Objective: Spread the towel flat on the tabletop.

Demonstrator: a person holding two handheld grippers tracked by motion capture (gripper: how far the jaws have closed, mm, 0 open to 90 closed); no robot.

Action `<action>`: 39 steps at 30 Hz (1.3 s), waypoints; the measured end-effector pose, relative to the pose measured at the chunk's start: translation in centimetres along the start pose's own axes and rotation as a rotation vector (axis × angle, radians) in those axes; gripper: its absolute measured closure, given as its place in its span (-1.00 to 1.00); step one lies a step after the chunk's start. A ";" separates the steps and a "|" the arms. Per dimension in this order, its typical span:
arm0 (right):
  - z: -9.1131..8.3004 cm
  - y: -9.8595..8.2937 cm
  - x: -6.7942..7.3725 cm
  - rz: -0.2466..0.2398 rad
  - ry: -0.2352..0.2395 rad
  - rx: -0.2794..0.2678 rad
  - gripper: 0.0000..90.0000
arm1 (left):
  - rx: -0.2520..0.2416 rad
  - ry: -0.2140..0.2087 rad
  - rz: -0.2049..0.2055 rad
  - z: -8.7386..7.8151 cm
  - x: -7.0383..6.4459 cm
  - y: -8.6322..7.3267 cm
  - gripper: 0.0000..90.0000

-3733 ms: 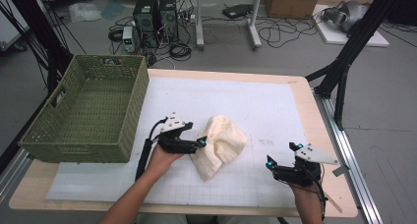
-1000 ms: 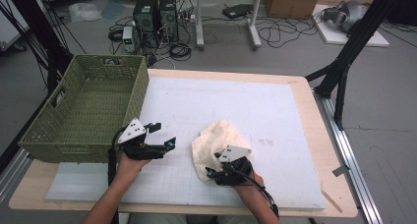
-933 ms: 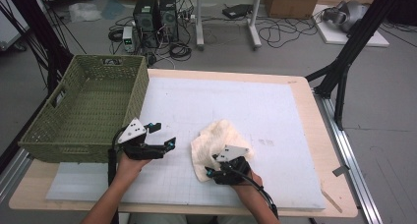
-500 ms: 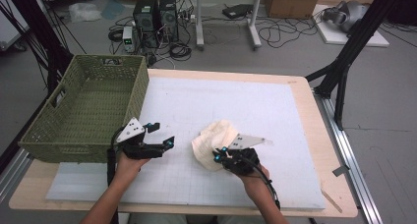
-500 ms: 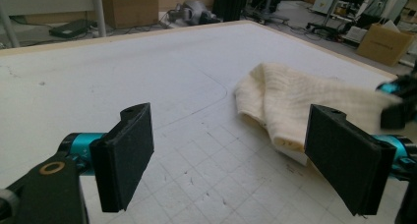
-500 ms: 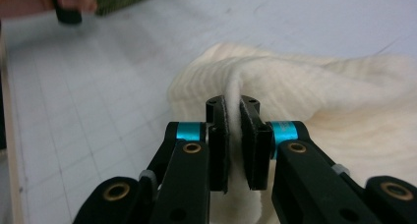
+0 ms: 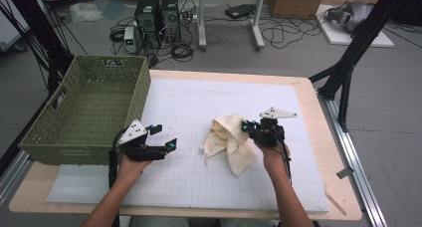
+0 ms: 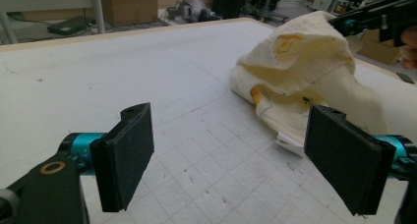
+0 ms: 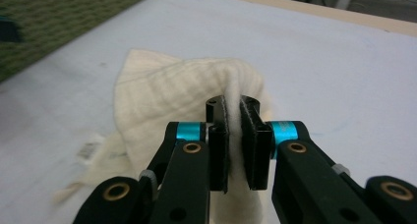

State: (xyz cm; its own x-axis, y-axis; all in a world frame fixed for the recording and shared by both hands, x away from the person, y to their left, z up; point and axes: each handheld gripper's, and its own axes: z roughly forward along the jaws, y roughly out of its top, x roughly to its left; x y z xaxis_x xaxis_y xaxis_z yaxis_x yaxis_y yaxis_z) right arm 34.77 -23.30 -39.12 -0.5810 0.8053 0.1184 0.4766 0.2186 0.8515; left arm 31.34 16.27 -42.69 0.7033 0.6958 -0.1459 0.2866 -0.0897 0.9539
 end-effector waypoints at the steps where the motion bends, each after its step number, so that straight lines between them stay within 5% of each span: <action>1: 0.3 -0.1 -0.5 0.004 -0.018 0.003 0.85 | 0.001 0.000 0.001 0.0 0.0 0.0 -0.57; 4: 0.6 -0.2 -1.4 0.039 -0.048 0.003 0.85 | 0.004 -0.005 0.002 0.1 0.0 -0.1 -0.57; 8: 1.2 -0.8 -3.8 0.099 -0.170 0.032 0.85 | 0.011 -0.012 0.002 0.3 -0.2 -0.2 -0.57; 9: 1.2 -0.8 -3.8 0.099 -0.170 0.032 0.85 | 0.011 -0.012 0.002 0.3 -0.2 -0.2 -0.56; 11: 1.1 -1.4 -5.1 0.157 -0.236 0.044 0.86 | 0.019 -0.017 0.010 0.4 -0.3 -0.2 -0.56; 14: 1.1 -1.8 -5.7 0.157 -0.306 0.084 0.86 | 0.020 -0.019 0.011 0.4 -0.3 -0.3 -0.56; 17: 0.5 -2.5 -6.9 0.199 -0.337 0.110 0.64 | 0.020 -0.020 0.009 0.4 -0.3 -0.3 -0.55; 24: -1.5 -2.0 -5.8 0.135 -0.319 0.013 0.22 | 0.024 -0.022 0.015 0.4 -0.4 -0.3 -0.54; 27: -2.9 -1.6 -4.3 0.083 -0.239 -0.040 0.13 | 0.024 -0.021 0.015 0.4 -0.4 -0.3 -0.54; 33: -2.6 -2.2 -0.9 -0.030 -0.126 -0.024 0.01 | 0.023 -0.018 0.019 0.3 -0.4 -0.2 -0.54; 39: 0.4 -3.4 2.0 -0.091 0.014 0.062 -0.06 | 0.023 -0.016 0.018 0.3 -0.4 -0.2 -0.54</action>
State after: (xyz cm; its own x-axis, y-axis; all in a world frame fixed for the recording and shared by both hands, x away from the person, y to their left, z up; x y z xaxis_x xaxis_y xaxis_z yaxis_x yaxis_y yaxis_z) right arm 32.31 -22.21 -42.01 -0.6331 0.7725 0.0494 0.4610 0.3249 0.8258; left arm 31.22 15.81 -42.94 0.7185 0.6826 -0.1334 0.2887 -0.1183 0.9501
